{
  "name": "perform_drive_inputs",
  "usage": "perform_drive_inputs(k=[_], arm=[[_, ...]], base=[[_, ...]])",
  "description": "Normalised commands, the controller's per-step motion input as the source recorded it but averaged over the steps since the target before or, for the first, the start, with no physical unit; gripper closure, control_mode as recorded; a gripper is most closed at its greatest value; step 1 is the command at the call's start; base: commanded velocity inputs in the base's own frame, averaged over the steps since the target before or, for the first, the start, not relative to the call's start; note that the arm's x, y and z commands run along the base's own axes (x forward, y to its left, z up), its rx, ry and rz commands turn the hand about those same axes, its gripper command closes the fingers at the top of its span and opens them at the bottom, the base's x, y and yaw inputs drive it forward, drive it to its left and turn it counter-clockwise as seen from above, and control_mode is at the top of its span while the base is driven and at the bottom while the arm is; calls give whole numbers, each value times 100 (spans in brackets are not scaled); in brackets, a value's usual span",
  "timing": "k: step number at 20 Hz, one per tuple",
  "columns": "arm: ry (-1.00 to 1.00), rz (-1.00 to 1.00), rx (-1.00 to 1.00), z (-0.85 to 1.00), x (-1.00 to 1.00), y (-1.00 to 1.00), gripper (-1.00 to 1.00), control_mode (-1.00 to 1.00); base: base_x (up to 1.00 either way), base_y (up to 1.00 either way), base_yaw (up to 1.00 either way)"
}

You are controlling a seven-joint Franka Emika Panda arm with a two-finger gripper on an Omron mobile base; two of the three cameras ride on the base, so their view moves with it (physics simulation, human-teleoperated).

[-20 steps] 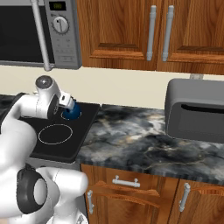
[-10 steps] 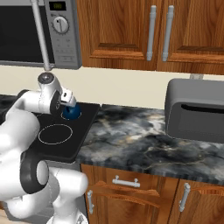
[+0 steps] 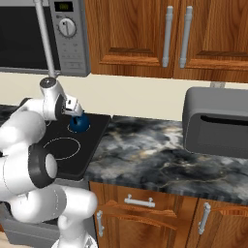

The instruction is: The kettle is done boiling. Turn off the stove, then wait for 300 timesteps before moving the kettle to the dining table.

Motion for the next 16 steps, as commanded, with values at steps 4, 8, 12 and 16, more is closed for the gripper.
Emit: perform_drive_inputs(k=[4, 8, 12, 16], arm=[[5, 0, -9, -12, 27, 8, -100, -100], [2, 0, -9, -13, 29, 0, -100, -100], [0, 0, -9, -18, 27, 7, -100, -100], [0, 0, -8, -24, 14, 15, -100, -100]], base=[[0, 0, 0], [0, 0, 0], [0, 0, 0], [0, 0, 0]])
